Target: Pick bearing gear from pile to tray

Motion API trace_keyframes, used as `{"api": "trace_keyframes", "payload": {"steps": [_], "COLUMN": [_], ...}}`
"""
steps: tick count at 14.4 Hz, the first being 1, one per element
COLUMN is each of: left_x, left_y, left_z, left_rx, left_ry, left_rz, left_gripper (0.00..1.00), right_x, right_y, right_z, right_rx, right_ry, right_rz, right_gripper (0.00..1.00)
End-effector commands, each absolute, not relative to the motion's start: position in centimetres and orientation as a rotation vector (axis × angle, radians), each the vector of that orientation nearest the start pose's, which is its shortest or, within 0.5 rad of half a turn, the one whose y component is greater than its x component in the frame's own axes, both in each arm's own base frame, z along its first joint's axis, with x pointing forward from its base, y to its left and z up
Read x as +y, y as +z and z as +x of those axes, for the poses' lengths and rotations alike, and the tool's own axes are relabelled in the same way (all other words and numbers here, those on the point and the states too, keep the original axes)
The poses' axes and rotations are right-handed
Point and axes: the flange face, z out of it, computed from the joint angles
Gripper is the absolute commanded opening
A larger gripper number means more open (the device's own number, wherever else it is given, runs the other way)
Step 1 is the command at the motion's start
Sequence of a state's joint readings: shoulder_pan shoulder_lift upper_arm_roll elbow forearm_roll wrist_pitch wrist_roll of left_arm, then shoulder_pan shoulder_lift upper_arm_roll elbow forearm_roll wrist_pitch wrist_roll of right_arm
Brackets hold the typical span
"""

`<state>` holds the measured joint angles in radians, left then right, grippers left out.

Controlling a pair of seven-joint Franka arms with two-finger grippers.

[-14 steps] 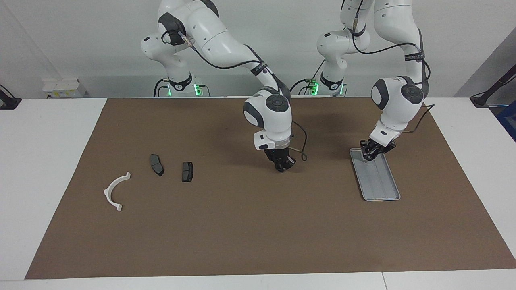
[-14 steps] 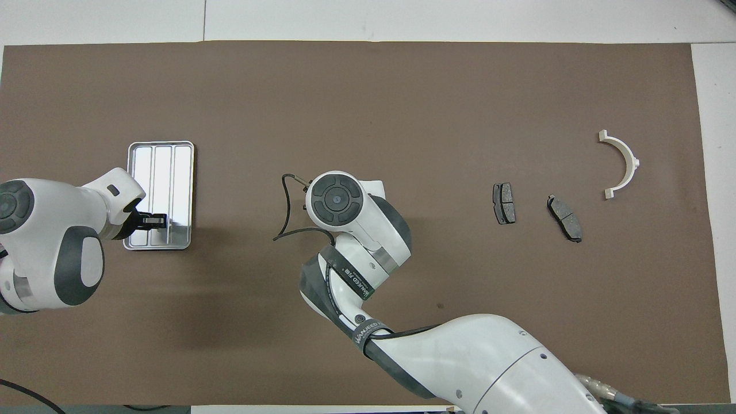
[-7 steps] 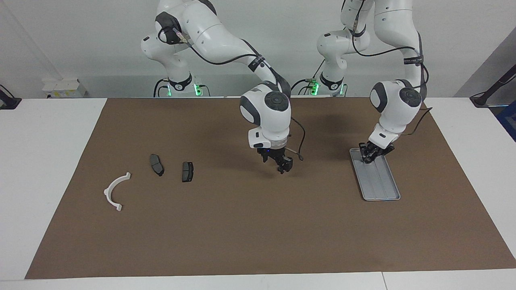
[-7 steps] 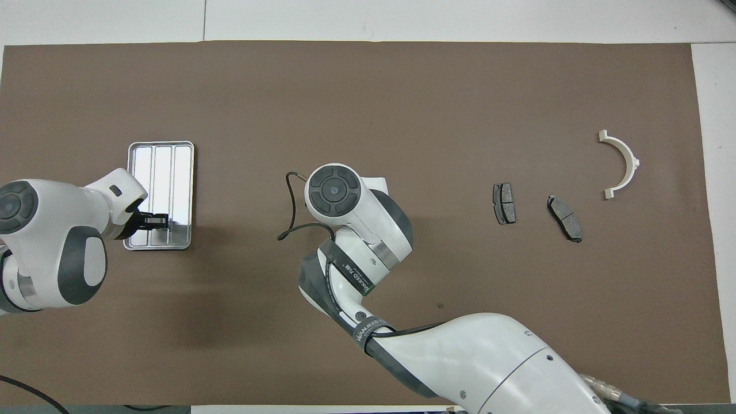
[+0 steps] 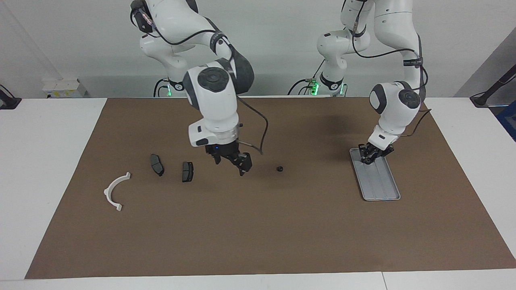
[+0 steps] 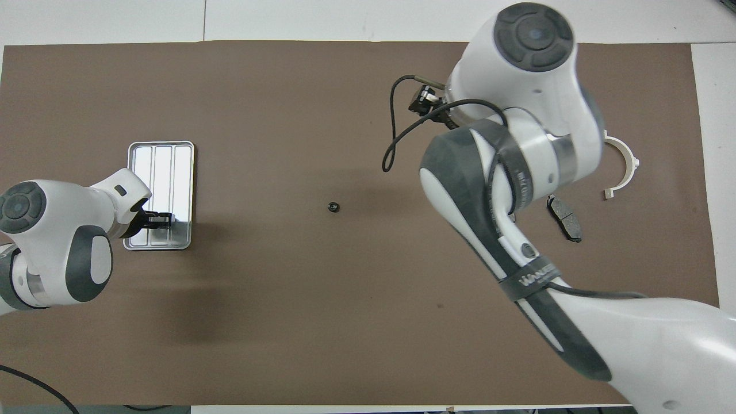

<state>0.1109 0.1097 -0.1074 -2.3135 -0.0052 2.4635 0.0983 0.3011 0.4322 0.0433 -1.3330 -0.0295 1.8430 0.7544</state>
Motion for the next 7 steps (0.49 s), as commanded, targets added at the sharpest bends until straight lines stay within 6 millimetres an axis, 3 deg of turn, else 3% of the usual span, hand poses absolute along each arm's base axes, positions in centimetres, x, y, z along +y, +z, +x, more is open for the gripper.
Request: {"api": "trace_keyframes", "payload": {"steps": [1, 3, 4, 5, 7], "left_x": [0.4, -1.0, -3.4, -7.0, -15.0], "left_y": [33.1, 38.8, 41.4, 43.1, 44.7], "left_z": [54.2, 56.5, 57.2, 57.4, 56.8], "left_rx": [0.165, 0.177, 0.150, 0.076, -0.028], "left_ry": [0.009, 0.070, 0.077, 0.066, -0.007], "left_rz": [-3.157, -3.158, -3.157, -3.148, -3.086], "left_gripper": [1.00, 1.00, 1.00, 1.00, 1.00], "right_x": [14.7, 9.6, 8.0, 6.7, 4.7], "right_y": [50.7, 51.4, 51.7, 51.8, 52.4], "right_z": [66.6, 67.2, 67.2, 67.2, 67.0], "right_rx": [0.236, 0.039, 0.000, 0.006, 0.043], "right_ry": [-0.081, -0.082, -0.078, -0.078, -0.081], "right_rz": [-3.120, -3.151, -3.156, -3.161, -3.168], "right_gripper": [1.00, 1.00, 1.00, 1.00, 1.00]}}
